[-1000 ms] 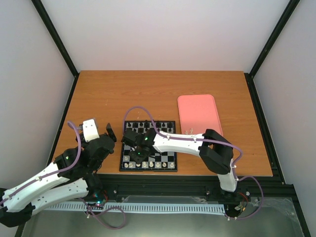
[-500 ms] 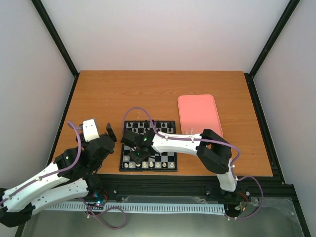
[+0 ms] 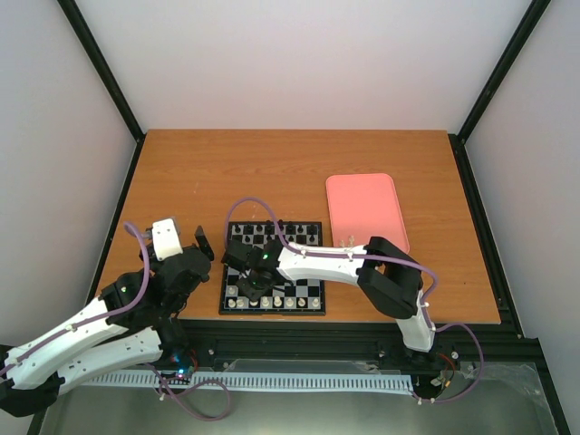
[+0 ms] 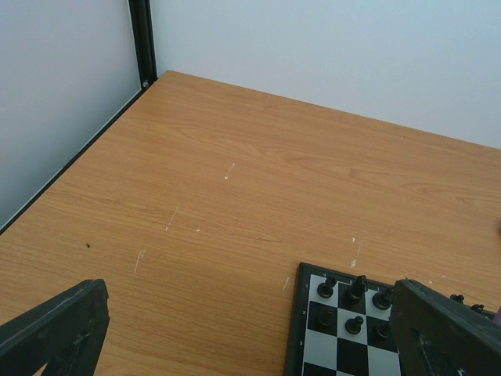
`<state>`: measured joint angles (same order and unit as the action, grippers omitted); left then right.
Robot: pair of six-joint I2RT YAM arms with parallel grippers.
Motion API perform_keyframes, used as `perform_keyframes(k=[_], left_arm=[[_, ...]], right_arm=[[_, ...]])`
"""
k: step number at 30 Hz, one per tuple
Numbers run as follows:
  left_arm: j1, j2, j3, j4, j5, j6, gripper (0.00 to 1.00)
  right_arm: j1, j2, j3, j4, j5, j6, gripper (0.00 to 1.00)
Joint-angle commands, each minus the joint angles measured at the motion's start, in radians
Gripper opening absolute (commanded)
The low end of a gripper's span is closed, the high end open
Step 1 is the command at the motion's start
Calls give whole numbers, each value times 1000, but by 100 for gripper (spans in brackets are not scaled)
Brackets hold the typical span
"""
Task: Set up the chess pieces on the board
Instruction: Place the chess piece on the chessboard.
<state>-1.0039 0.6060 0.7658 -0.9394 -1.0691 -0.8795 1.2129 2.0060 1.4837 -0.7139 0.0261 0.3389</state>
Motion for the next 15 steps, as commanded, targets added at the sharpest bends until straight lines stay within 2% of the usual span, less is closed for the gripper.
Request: perform_keyframes(k=[1,15], left_arm=[[5,4,24,-1,-19,-11,100],[5,2,24,-4,-19,-13,100]], right_arm=[[-2,17,-17,16,6,-6,5],[-4,16,-17,21,2,-2,9]])
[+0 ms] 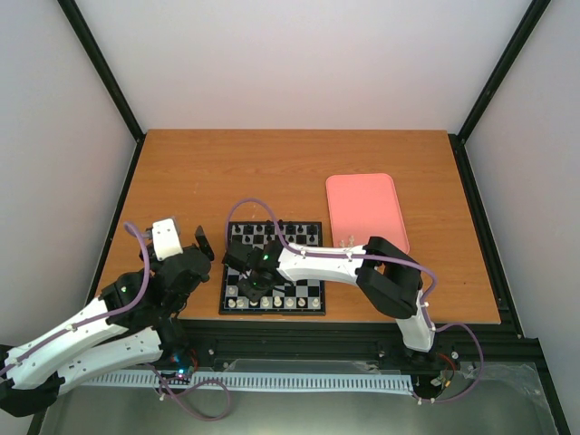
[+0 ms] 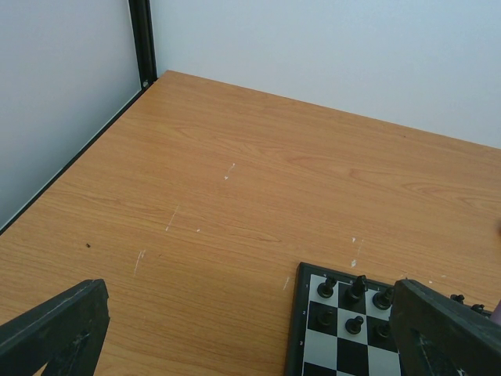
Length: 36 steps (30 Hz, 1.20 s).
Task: Set up the chess pieces on the board
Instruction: Place the chess piece on the chessboard.
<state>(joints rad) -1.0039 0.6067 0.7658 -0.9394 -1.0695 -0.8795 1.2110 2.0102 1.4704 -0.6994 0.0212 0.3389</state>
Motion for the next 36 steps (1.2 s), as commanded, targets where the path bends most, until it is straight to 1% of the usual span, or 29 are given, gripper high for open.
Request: perform_keyframes(k=[1,5,12,20,22,29,33,36], left_arm=[[5,2,24,-5,-19,-12,100],[5,0,23,-6,-19,-13,100],[5,-5,23,-12,-20,-18,100],[5,-5,24,-12,-20,-19,100],[5,-5,23,-12,-20,-19,100],[5,-4,25,-13,-22,-18,100],[5,1,26,-10,-22,-17,100],[5,10,27,-11,-20,-16,100]], right_arm=[[-3,11,-4,5,10,0,10],[-2,1,-3,0,17,0,14],[-2,-35,-9,8,33,0,27],[-2,-79,-6,9,93,1,28],[-2,-90,-1,5,114,0,32],[-4,-124,-2,4,140,-4,36],[-7,-161,-6,-20,222,1,45],[-45,-215,-33,-32,269,13,50]])
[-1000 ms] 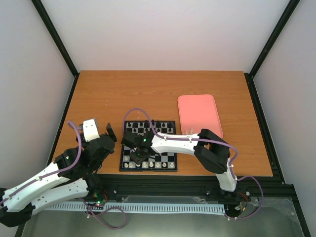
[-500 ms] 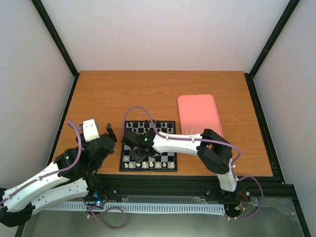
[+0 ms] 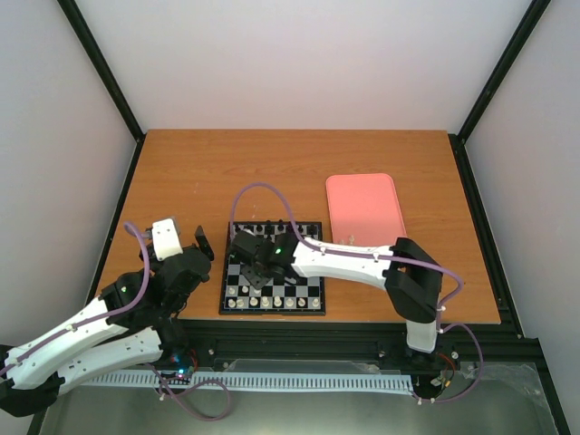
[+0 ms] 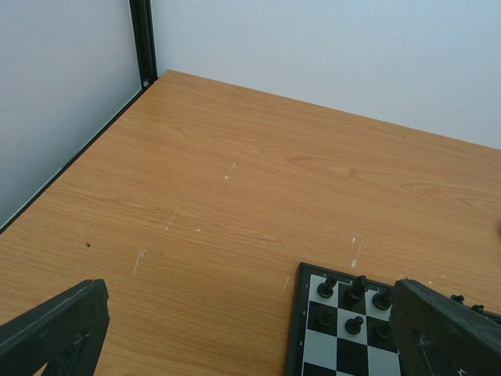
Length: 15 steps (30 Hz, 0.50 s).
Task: Set up the chess pieces on the board
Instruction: Pick up the chess piece from the storage box.
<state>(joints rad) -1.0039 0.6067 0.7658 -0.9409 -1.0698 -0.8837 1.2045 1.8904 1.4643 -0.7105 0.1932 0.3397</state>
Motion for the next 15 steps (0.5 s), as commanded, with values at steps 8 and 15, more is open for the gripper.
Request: perform_keyframes(k=[8,15], left_arm=[[5,21,31,-5,-16,-6,100],[5,25,24,24,3,16,100]], right_arm=[[-271,-239,-171,-53,177,45,57],[-510,-258,-287,-32,154,29,55]])
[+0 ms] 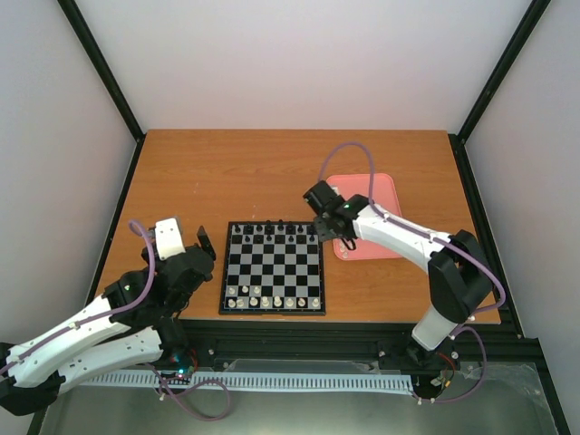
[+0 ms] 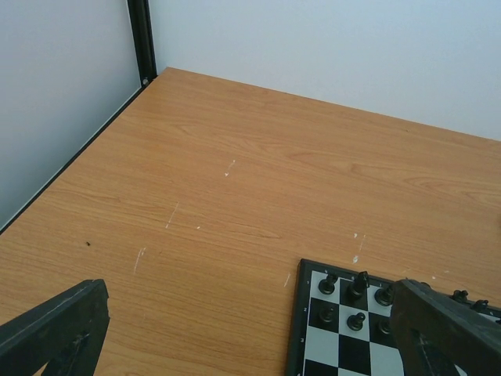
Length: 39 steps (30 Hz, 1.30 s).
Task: Set up the chess pieces on the board
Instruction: Pick up the chess piece from the storage box.
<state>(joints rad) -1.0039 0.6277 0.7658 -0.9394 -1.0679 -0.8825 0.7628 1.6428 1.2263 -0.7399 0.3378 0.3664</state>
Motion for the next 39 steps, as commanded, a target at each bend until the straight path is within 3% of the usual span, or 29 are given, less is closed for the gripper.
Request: perform_keyframes(k=[1,17,22,28,39], left_arm=[[6,4,23,28,4,19,100],[5,15,15,44,5,29,100],[5,18,13,44,3,27,100],[5,18,11,43,1,27,100],[6,17,10,40,2,26,100]], right_arm=[[-90,-6,-61,7,4,-1,55],[-252,92,-143,111,-99,-32,51],[-268,102,-146,128,-112,-31,48],[-273,133,-138,134,-141,-36,37],[-281,141,-139,143,-150,-34,33]])
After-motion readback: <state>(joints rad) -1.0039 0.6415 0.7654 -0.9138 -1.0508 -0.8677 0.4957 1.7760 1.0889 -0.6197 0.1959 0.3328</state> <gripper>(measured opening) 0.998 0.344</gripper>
